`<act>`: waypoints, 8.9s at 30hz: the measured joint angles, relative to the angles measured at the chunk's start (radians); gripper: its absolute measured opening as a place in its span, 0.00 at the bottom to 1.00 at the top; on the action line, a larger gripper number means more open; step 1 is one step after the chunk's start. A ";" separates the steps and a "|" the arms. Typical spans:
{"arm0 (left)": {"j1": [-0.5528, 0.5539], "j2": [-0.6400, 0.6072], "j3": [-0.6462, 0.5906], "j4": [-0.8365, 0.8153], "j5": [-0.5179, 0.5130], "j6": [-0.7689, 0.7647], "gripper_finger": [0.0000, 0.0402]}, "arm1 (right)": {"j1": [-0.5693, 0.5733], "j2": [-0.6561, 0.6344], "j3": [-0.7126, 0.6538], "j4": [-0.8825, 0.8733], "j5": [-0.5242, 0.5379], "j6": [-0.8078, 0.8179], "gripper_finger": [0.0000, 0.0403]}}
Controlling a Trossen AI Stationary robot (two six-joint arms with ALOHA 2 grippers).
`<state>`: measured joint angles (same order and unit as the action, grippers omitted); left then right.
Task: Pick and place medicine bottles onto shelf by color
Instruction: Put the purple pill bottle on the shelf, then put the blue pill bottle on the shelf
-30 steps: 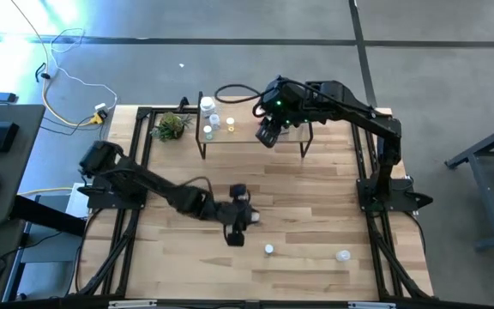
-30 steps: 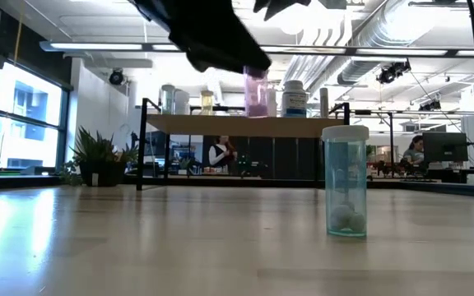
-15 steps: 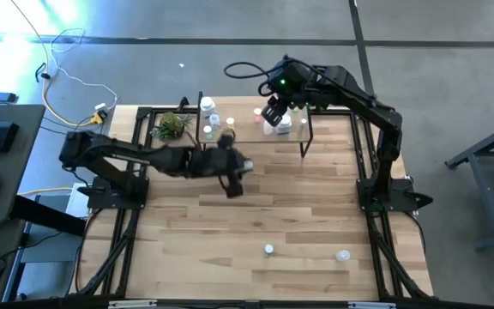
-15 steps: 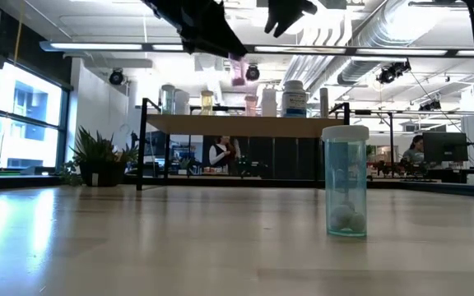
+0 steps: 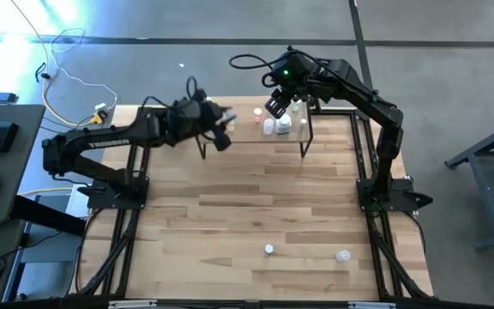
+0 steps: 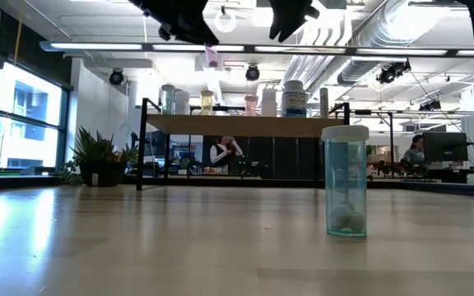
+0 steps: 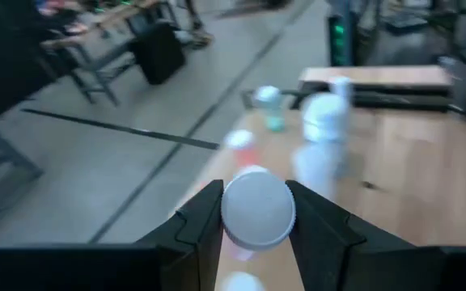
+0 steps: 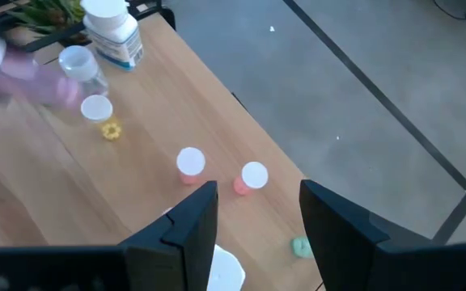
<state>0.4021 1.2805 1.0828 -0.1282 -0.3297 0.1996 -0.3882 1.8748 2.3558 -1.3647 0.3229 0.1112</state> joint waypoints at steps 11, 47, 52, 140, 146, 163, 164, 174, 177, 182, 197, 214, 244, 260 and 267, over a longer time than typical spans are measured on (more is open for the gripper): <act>0.178 0.013 0.083 0.040 0.029 -0.025 0.28 | -0.005 0.000 0.000 0.000 0.000 -0.043 0.42; 0.252 0.281 0.108 -0.033 0.113 -0.334 0.28 | -0.091 0.000 0.000 0.023 0.000 -0.091 0.42; 0.252 0.281 0.108 -0.030 0.112 -0.320 0.28 | -0.092 0.000 0.000 0.023 0.000 -0.090 0.42; 0.011 0.392 0.254 -0.211 0.079 -0.302 0.43 | -0.092 0.000 0.000 -0.013 0.000 -0.092 0.42; 0.011 0.390 0.254 -0.211 0.075 -0.302 0.45 | -0.092 0.000 0.000 -0.050 0.000 -0.093 0.42; 0.017 0.317 0.254 -0.228 0.067 -0.302 0.49 | -0.089 -0.084 0.000 -0.086 -0.027 -0.090 0.42; 0.017 0.308 0.254 -0.230 0.066 -0.302 0.49 | -0.089 -0.089 0.000 -0.096 -0.043 -0.089 0.42; 0.015 0.197 0.254 -0.351 0.136 -0.303 0.49 | -0.066 -0.108 -0.009 -0.198 -0.269 -0.081 0.42; 0.004 0.152 0.254 -0.386 0.202 -0.305 0.49 | -0.030 -0.120 -0.048 -0.205 -0.302 -0.065 0.42; -0.037 0.090 0.254 -0.470 0.254 -0.299 0.49 | 0.055 -0.163 -0.146 -0.205 -0.324 -0.004 0.42; -0.242 -0.105 -0.069 -0.405 0.345 -0.457 0.49 | 0.379 -0.282 -0.541 0.028 -0.324 0.404 0.42; -0.475 -0.216 -0.222 -0.307 0.345 -0.556 0.49 | 0.718 -0.279 -0.846 0.420 -0.320 0.458 0.42; -0.528 -0.215 -0.221 -0.328 0.309 -0.556 0.49 | 0.863 -0.155 -1.110 0.938 -0.254 0.230 0.42; -0.527 -0.215 -0.221 -0.339 0.280 -0.556 0.49 | 0.890 -0.058 -1.110 0.943 -0.248 0.199 0.42; -0.527 -0.215 -0.221 -0.339 0.265 -0.556 0.49 | 0.890 -0.025 -1.109 0.951 -0.257 0.196 0.42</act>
<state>-0.1246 1.0653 0.8619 -0.4671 -0.0645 -0.3561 0.5022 1.8499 1.2465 -0.4133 0.0663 0.3077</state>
